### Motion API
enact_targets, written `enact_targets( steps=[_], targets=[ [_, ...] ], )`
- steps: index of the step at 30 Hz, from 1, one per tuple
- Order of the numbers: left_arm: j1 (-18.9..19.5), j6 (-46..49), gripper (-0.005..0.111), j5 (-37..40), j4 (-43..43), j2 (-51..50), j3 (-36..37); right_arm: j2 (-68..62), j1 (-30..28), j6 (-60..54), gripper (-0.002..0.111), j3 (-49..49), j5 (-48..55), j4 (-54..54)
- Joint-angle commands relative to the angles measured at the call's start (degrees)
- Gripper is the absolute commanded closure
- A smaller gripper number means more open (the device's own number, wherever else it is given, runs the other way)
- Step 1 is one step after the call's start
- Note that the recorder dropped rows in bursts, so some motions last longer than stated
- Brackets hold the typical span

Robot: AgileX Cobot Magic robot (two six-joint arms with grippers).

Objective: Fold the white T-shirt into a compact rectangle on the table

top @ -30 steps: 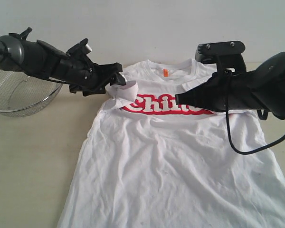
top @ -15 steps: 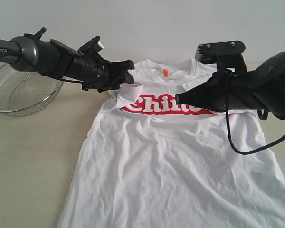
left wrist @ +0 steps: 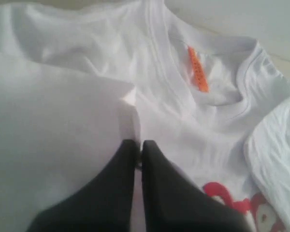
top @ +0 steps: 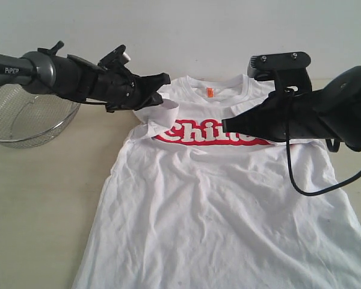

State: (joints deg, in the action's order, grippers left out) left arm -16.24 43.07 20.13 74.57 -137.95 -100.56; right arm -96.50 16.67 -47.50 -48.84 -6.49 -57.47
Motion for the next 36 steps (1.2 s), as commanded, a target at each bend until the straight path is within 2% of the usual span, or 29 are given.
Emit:
enact_targets(
  steps=[1, 3, 7, 11, 13, 17, 21, 24, 27, 30, 36],
  targets=[
    [-0.5, 0.2, 0.102, 4.0, 4.5, -4.2, -8.2, -0.1, -0.2, -0.1, 0.108, 0.2, -0.6, 0.4],
    [-1.0, -2.7, 0.102, 5.8, 4.6, -7.1, -12.8, -0.1, -0.2, -0.1, 0.108, 0.2, -0.6, 0.4],
    [-1.0, -4.1, 0.102, 6.5, 3.6, -8.4, -13.6, -0.1, -0.2, -0.1, 0.108, 0.2, -0.8, 0.4],
    [-0.7, -2.8, 0.102, 10.3, 3.2, -8.4, -13.6, -0.1, -0.2, -0.1, 0.108, 0.2, -1.2, 0.4],
    [0.0, -3.2, 0.102, 12.8, -0.7, -7.4, -13.7, -0.1, -0.2, -0.3, 0.108, 0.2, -1.2, 0.4],
    [1.8, -15.1, 0.102, 13.4, -20.7, -4.0, -13.7, -0.1, -0.2, -0.5, 0.108, 0.2, -1.2, 0.4],
    [3.2, -24.3, 0.102, 14.3, -35.3, -1.6, -13.7, -0.1, -0.2, -0.4, 0.108, 0.2, -1.4, 0.4],
    [3.7, -24.3, 0.102, 16.7, -37.0, -1.3, -13.7, -0.1, -0.2, -0.4, 0.108, 0.2, -1.6, 0.4],
    [2.6, -25.7, 0.102, 19.0, -43.5, -1.5, -12.5, -0.1, -0.2, -0.4, 0.108, 0.2, -1.9, 0.4],
    [1.8, -26.6, 0.102, 21.6, -45.3, -1.5, -12.0, -0.1, -0.2, -0.4, 0.108, 0.2, -1.7, 0.4],
    [-2.9, -26.3, 0.102, 24.5, -45.2, -1.5, -12.0, -0.1, -0.2, -0.1, 0.108, 0.2, -1.9, 0.4]
  ],
)
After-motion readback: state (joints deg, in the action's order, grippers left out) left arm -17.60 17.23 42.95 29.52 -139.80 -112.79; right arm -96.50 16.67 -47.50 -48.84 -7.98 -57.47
